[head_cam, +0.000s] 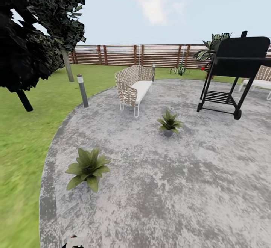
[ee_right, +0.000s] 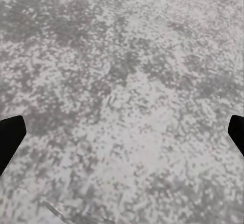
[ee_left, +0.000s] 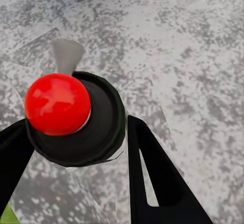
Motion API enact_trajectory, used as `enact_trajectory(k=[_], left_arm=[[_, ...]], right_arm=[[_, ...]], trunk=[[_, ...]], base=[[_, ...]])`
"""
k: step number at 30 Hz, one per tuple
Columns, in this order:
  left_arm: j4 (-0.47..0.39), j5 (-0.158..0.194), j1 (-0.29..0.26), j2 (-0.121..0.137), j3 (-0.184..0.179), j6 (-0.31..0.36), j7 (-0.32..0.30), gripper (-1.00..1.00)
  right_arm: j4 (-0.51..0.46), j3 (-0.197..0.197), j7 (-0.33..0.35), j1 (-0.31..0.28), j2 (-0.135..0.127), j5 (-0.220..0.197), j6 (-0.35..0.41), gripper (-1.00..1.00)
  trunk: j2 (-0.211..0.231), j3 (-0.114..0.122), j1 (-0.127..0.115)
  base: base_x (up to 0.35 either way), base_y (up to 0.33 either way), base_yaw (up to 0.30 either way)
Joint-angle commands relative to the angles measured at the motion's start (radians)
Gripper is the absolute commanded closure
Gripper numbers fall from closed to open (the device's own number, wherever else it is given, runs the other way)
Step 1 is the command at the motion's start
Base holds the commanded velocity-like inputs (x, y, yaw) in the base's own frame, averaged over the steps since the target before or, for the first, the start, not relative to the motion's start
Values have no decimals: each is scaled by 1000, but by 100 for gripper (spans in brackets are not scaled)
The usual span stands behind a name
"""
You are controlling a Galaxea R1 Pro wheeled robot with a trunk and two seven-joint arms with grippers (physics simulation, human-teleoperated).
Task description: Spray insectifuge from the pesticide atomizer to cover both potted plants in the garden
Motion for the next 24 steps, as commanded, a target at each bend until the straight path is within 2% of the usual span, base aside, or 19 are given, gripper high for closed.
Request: enact_trajectory(k=[1, 19, 24], left_arm=[[1, 0, -1, 0, 3, -4, 0, 100], [1, 0, -1, 0, 3, -3, 0, 100], [1, 0, 0, 0, 2, -4, 0, 100]], right_arm=[[0, 0, 0, 0, 0, 1, -3, -100], [0, 0, 0, 0, 0, 1, -3, -100], [0, 0, 0, 0, 0, 1, -3, -100]], trunk=[[0, -1, 0], [0, -1, 0], [0, -1, 0]], base=[[330, -113, 276], [311, -138, 276], [112, -62, 276]])
